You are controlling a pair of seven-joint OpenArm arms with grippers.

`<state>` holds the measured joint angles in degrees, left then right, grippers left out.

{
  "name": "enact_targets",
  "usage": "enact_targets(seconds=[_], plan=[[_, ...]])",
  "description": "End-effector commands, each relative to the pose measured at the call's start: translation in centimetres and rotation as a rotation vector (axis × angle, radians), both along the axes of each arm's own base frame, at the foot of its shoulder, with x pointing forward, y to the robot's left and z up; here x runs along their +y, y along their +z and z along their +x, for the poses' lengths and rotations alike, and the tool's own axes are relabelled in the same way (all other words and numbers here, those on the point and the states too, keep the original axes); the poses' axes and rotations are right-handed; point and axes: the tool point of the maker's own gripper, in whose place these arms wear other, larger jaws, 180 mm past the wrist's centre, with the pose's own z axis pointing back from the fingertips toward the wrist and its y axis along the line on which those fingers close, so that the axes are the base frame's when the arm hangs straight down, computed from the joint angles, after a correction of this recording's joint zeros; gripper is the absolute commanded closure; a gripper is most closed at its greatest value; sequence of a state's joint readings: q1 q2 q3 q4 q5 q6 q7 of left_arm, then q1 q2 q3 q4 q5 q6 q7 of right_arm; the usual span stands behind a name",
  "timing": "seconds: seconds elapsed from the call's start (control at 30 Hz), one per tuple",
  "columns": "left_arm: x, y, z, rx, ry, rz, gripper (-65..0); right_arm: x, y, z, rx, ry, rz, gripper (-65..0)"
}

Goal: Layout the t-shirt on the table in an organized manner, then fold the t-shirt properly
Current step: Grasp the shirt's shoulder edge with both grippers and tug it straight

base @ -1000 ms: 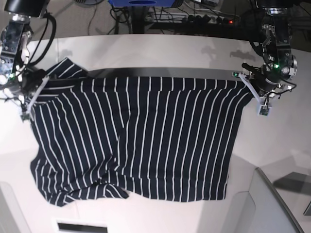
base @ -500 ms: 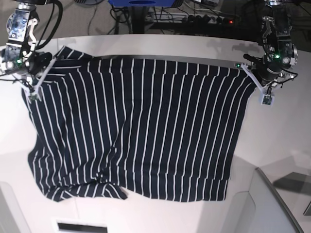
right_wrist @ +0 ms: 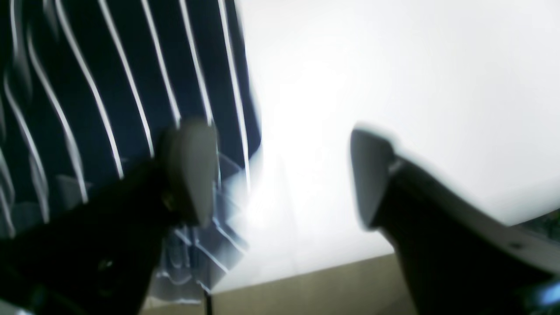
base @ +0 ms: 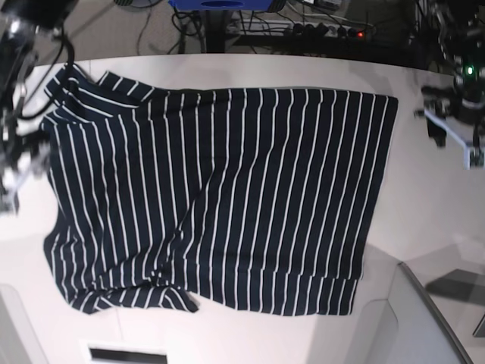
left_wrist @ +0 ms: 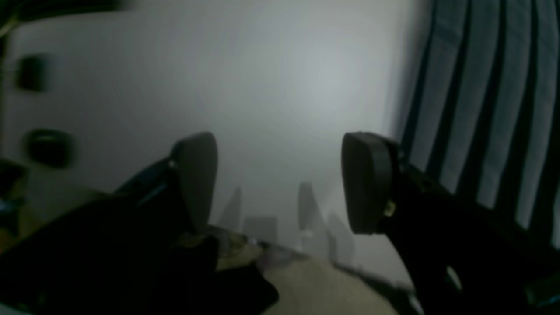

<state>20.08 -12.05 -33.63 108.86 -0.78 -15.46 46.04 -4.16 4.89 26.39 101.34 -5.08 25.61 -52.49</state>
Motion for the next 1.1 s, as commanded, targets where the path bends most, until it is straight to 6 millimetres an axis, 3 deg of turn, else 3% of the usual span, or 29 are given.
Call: enact_targets(seconds=[0.0,0.07,0.13,0.17,0.23,0.33,0.43,0.67,0.8,0.93,1.07], plan=[[-0.4,1.0,1.8,-0.062,-0.026,-0.009,-43.1,-0.3,-0.3,1.2,-0.016,0.003,0.011,-35.6],[-1.7,-0.1,4.1,-0.065,-0.051,-0.057,-36.5,0.0,-1.9,3.3,-0.037,0.01,0.066,-22.8],[-3.2,-2.4,6.3,-0.032,-0.083,-0.113,-16.1,-0.5,-3.3,4.6,-0.024,0.004,0.1,-5.6],[-4.0,-3.6,7.5,-0.014,-0.096,-0.143,-1.3,-0.3,-4.2,5.1,-0.011,0.0,0.125,0.0],[-5.1,-5.9,9.3,0.031,-0.104,-0.198,0.0,-0.2,-5.5,5.5,0.016,-0.012,0.163,-2.4],[-6.0,-8.8,10.0,0.1,-0.101,-0.248,0.0,0.4,-6.1,5.1,0.034,-0.009,0.174,0.0],[-5.4,-9.7,10.5,0.054,-0.047,-0.246,0.0,1.9,-7.0,4.3,0.043,-0.002,0.2,-0.2],[-3.5,-14.3,8.1,0.144,-0.041,-0.19,0.0,2.1,-6.6,4.8,0.001,0.008,0.198,-0.2],[-0.9,-14.9,6.7,0.154,-0.028,-0.15,0.0,2.6,-7.5,3.7,0.045,0.002,0.21,-0.2],[0.5,-14.4,6.5,0.154,-0.025,-0.122,0.0,5.3,-9.3,2.1,0.084,0.007,0.264,-0.2],[0.6,-13.9,7.1,0.14,-0.029,-0.117,0.0,9.3,-11.3,0.3,0.148,0.076,0.301,-0.2]])
